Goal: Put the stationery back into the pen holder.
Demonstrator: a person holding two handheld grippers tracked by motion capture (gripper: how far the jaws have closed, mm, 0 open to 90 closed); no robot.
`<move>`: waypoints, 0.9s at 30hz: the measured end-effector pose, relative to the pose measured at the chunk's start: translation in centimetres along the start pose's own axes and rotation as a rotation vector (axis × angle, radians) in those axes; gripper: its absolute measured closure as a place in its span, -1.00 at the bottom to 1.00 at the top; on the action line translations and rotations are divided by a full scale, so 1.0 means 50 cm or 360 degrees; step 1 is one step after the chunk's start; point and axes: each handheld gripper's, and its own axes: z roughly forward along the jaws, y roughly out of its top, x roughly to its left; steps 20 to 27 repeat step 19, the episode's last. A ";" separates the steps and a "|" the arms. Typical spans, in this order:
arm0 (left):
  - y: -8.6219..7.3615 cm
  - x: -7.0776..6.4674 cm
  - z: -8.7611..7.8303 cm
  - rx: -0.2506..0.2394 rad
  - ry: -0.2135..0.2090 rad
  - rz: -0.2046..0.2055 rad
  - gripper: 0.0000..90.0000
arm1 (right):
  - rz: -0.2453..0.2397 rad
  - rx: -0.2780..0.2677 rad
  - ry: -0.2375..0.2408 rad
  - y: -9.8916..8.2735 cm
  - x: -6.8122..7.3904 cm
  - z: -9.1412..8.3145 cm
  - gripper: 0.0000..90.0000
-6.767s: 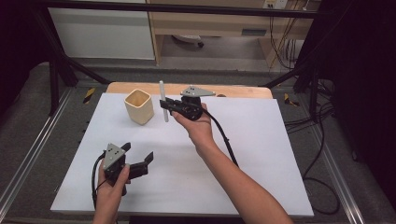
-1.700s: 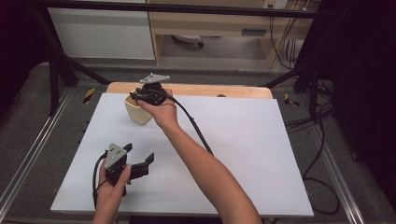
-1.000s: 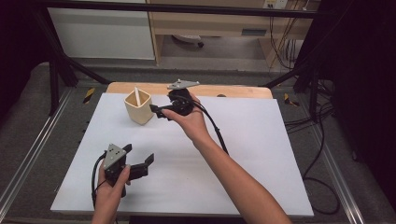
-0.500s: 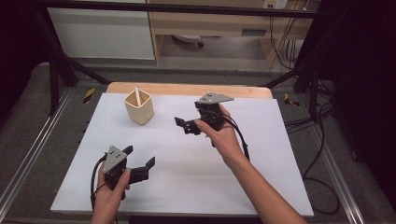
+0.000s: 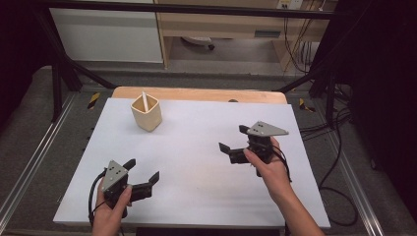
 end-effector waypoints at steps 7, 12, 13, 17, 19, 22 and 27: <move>-0.004 0.001 0.004 0.0017 0.0008 0.0005 -0.84 | 0.0075 -0.0010 -0.0115 -0.081 -0.026 -0.051 -0.91; -0.005 -0.001 0.009 0.0026 -0.0002 0.0005 -0.84 | 0.0140 0.0017 -0.0213 -0.140 -0.048 -0.080 -0.91; -0.005 -0.002 0.009 0.0030 -0.0005 0.0010 -0.84 | 0.0166 0.0027 -0.0234 -0.150 -0.051 -0.084 -0.91; -0.004 0.000 0.010 0.0029 -0.0009 0.0013 -0.84 | 0.0254 0.0154 -0.0354 -0.182 -0.063 -0.086 -0.91; -0.004 0.002 0.010 0.0025 -0.0003 0.0008 -0.84 | 0.0249 0.0227 -0.0390 -0.199 -0.071 -0.077 -0.91; -0.004 0.002 0.010 0.0025 -0.0003 0.0008 -0.84 | 0.0249 0.0227 -0.0390 -0.199 -0.071 -0.077 -0.91; -0.004 0.002 0.010 0.0025 -0.0003 0.0008 -0.84 | 0.0249 0.0227 -0.0390 -0.199 -0.071 -0.077 -0.91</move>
